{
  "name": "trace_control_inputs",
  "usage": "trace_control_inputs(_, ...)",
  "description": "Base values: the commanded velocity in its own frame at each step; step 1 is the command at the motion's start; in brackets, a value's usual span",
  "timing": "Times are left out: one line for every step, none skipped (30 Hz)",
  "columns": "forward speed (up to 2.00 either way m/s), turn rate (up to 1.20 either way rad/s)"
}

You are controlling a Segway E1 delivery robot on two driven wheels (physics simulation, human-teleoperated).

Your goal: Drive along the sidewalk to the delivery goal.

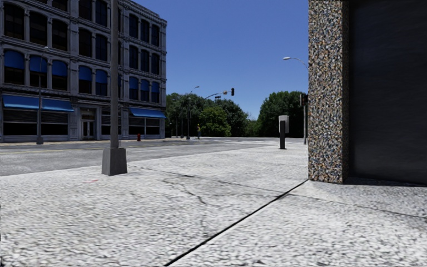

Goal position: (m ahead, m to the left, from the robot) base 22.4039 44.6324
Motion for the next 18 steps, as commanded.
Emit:
trace_control_inputs(2.00, 0.00)
trace_control_inputs(2.00, 0.00)
trace_control_inputs(2.00, 0.00)
trace_control_inputs(2.00, -0.04)
trace_control_inputs(2.00, -0.04)
trace_control_inputs(2.00, -0.11)
trace_control_inputs(2.00, -0.16)
trace_control_inputs(2.00, -0.16)
trace_control_inputs(2.00, -0.18)
trace_control_inputs(2.00, -0.20)
trace_control_inputs(2.00, -0.22)
trace_control_inputs(2.00, -0.22)
trace_control_inputs(2.00, -0.26)
trace_control_inputs(2.00, -0.27)
trace_control_inputs(2.00, -0.28)
trace_control_inputs(2.00, -0.28)
trace_control_inputs(2.00, -0.28)
trace_control_inputs(2.00, -0.28)
